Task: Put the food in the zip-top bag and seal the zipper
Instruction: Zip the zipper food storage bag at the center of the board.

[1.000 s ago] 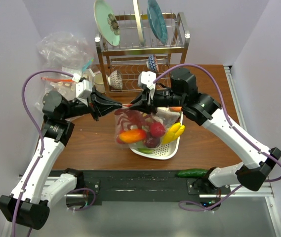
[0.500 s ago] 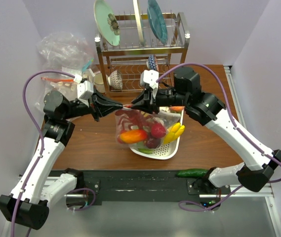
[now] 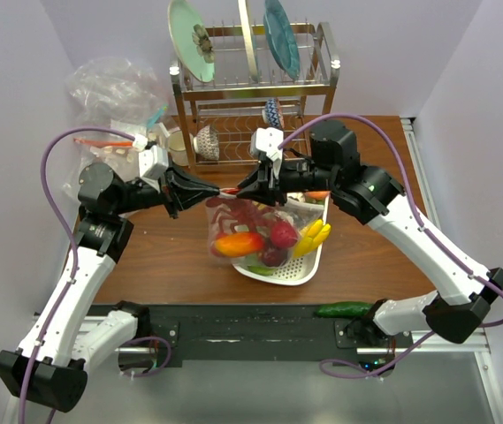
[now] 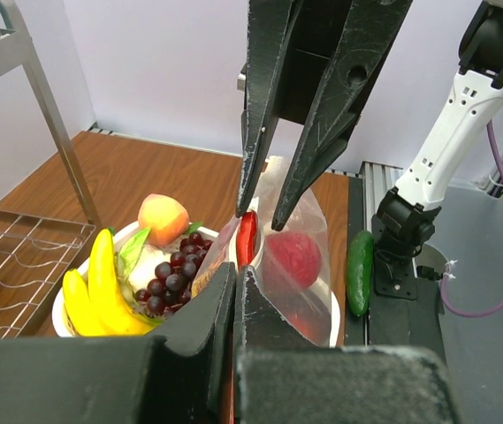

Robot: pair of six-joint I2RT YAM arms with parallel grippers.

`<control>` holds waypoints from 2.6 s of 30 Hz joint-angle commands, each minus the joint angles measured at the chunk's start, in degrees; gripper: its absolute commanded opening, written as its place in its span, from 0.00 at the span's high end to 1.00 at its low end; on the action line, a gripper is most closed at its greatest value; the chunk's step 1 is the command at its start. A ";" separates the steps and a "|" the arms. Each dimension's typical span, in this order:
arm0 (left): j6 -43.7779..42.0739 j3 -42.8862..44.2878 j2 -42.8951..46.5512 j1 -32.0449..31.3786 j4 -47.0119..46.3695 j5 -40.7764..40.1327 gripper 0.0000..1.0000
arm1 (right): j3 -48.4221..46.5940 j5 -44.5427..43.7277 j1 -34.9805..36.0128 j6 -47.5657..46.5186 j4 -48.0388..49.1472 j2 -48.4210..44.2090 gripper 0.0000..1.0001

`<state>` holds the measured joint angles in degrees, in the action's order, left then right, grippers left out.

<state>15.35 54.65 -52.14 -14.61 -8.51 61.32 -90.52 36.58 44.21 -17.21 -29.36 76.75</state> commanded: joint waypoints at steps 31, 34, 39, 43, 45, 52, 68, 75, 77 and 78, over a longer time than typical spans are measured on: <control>6.88 5.20 -1.65 -4.10 -9.67 -3.66 1.00 | -7.74 -1.86 1.67 -3.53 -14.48 8.59 1.00; 7.58 5.29 -2.26 -6.04 -11.34 -4.98 1.00 | -8.18 -2.91 2.02 -3.70 -16.41 9.64 1.00; 10.12 6.08 -2.70 -7.71 -14.16 -6.03 1.00 | -8.53 -4.94 2.29 -4.32 -18.36 10.79 1.00; 9.00 8.97 -2.62 -7.71 -11.46 -9.37 1.00 | -8.27 -6.42 2.29 -4.41 -19.24 10.35 1.00; 8.55 10.91 -2.79 -7.71 -10.21 -11.21 1.00 | -8.36 -7.48 2.29 -4.23 -19.41 9.65 1.00; 13.46 13.55 -4.63 -7.71 -13.01 -12.89 1.00 | -12.22 -10.03 2.29 -3.71 -22.13 7.80 1.00; 26.83 8.98 -6.83 -9.12 -30.07 -13.51 1.00 | -12.40 -7.40 2.73 -2.57 -23.02 14.30 1.00; 24.11 10.38 -6.83 -9.21 -26.31 -13.07 1.00 | -10.91 -8.54 2.64 0.77 -15.47 10.44 1.00; 22.28 10.91 -6.49 -9.21 -24.89 -13.33 1.00 | -10.29 -10.11 2.47 1.56 -14.15 9.12 1.00; 21.65 10.91 -6.31 -9.21 -23.58 -13.85 1.00 | -9.68 -10.30 2.38 1.65 -12.66 7.12 1.00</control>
<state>39.38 61.69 -60.38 -22.96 -28.23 49.01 -101.62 29.08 46.24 -17.69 -45.41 88.20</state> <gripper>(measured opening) 0.024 0.007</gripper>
